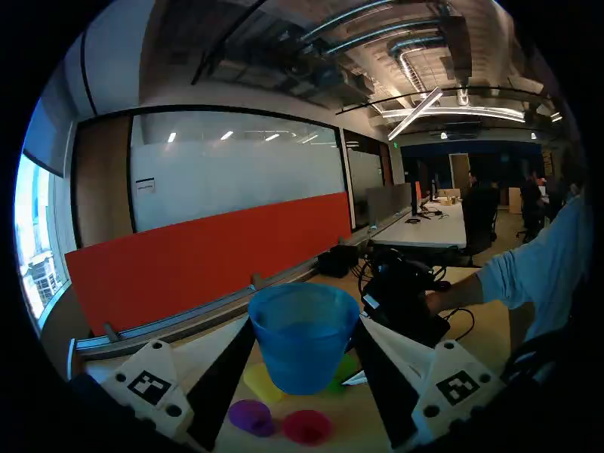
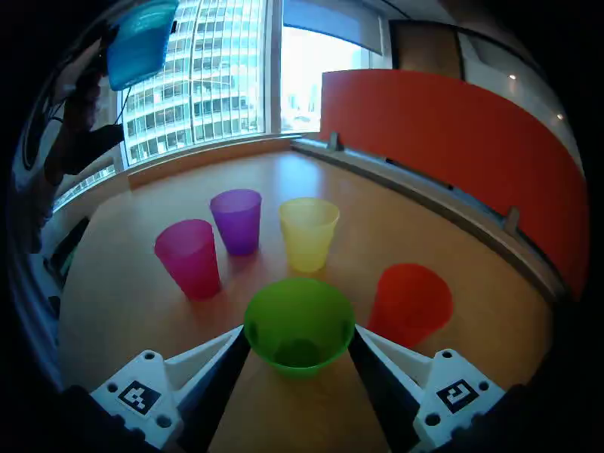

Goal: Pour water

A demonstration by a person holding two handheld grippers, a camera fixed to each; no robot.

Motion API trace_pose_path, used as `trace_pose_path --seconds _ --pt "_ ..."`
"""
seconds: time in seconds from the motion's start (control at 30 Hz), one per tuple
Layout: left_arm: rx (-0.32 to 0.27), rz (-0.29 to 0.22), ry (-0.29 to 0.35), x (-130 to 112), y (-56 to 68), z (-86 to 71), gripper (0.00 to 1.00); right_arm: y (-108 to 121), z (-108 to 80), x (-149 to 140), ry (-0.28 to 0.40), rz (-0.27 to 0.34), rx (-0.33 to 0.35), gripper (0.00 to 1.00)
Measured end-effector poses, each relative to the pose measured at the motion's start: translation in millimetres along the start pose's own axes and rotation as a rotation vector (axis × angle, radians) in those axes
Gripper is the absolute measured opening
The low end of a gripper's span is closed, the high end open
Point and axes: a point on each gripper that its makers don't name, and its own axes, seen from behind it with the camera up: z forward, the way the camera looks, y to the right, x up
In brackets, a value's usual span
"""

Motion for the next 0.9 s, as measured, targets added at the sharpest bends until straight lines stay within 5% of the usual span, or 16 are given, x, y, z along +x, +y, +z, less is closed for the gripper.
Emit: trace_pose_path --seconds 0.9 --pt "0.002 -0.032 -0.007 -8 -8.7 10.6 0.86 -16 -47.0 63 0.225 0.005 0.015 0.91"
